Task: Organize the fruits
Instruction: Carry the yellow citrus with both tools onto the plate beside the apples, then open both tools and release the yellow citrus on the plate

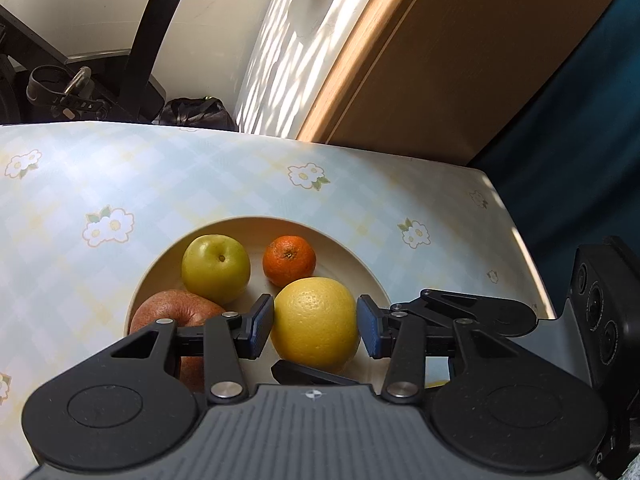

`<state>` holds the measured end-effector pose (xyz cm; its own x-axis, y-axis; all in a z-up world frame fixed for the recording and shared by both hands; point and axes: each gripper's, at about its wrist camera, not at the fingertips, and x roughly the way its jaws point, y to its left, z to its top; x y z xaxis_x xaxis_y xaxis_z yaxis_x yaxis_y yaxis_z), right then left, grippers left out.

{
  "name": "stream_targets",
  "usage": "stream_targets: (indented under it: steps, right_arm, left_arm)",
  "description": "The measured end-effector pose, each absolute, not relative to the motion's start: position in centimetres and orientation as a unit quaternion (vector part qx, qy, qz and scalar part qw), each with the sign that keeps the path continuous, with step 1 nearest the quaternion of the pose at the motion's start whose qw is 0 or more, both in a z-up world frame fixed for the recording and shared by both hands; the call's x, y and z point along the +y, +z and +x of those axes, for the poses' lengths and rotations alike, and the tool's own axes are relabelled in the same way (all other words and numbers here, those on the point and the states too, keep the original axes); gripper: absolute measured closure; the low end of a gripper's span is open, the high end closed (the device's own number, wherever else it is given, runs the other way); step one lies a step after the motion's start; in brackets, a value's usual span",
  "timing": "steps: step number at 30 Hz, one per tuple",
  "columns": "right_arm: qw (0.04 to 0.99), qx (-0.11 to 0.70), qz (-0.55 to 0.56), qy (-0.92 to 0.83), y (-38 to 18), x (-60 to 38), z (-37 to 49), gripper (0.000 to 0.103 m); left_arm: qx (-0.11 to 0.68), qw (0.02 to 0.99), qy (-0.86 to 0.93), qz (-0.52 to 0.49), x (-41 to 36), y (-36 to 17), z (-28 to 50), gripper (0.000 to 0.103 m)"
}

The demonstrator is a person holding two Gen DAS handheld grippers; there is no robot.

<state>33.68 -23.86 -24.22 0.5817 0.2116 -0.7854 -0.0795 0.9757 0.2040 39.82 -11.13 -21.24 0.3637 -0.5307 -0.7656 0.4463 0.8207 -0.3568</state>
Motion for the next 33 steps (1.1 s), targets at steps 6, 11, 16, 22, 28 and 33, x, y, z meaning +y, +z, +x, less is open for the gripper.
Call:
stream_targets:
  steps: [6,11,16,22,28,33]
  right_arm:
    - [0.88,0.462,0.064,0.091,-25.0,-24.2,34.7,0.05]
    - [0.88,0.46,0.068,0.093,-25.1,-24.1,35.0,0.05]
    - [0.881,0.46,0.058,0.092,-25.1,-23.4,35.3,0.05]
    - [0.886,0.451,0.064,0.08,-24.3,-23.2,34.9,0.033]
    - [0.891,0.446,0.053,0.07,-23.1,-23.2,33.6,0.033]
    - [0.901,0.426,0.048,0.06,-21.2,-23.2,31.1,0.033]
  left_arm:
    - [0.47,0.83,-0.296,-0.052,-10.3,-20.3,40.4,0.056]
    - [0.466,0.835,-0.285,-0.068,-9.3,-20.1,40.7,0.056]
    - [0.461,0.84,-0.278,-0.069,-9.0,-19.8,40.1,0.056]
    - [0.449,0.85,-0.267,-0.069,-8.1,-19.0,39.0,0.056]
    - [0.431,0.866,-0.247,-0.058,-7.1,-17.7,37.1,0.055]
    - [0.41,0.883,-0.224,-0.033,-6.4,-16.3,35.0,0.054]
